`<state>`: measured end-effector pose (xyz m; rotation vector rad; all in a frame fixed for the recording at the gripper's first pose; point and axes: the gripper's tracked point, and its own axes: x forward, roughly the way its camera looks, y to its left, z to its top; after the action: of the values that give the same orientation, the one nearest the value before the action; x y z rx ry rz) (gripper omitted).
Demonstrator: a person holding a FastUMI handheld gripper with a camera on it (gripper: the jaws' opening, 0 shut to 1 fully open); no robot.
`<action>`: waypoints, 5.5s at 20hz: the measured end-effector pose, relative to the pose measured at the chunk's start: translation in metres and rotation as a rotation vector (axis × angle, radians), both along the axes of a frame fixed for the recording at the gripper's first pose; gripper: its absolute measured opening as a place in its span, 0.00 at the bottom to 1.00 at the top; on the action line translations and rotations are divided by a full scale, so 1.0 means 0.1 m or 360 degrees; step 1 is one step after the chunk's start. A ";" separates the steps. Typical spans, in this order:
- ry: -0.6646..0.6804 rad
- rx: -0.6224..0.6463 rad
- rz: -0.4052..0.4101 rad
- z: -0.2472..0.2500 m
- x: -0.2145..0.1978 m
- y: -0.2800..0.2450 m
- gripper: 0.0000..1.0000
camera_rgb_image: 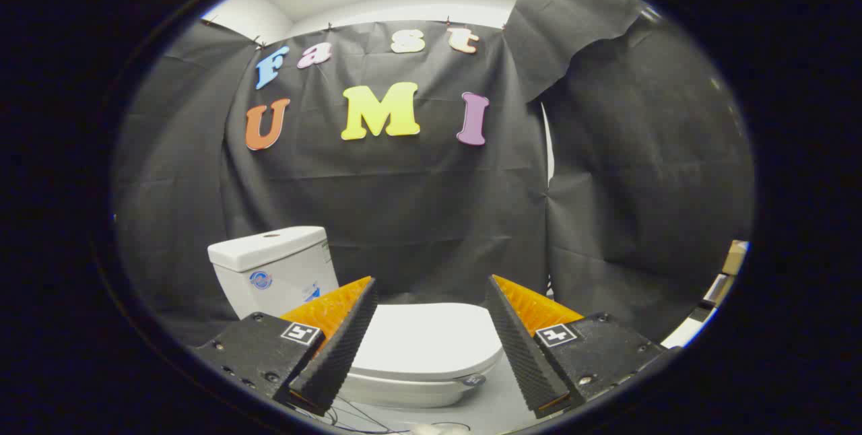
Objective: Open the toilet lid.
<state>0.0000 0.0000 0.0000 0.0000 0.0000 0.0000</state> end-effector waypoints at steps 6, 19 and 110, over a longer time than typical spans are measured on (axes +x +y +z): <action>0.0004 -0.0006 0.0002 -0.01 0.00 0.05 1.00; 0.0040 -0.0055 0.0052 0.00 0.35 0.20 1.00; 0.0884 0.1194 0.0117 -1.77 1.28 -0.56 0.05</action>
<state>0.1281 -0.0556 -0.1774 0.7504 0.5553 0.0737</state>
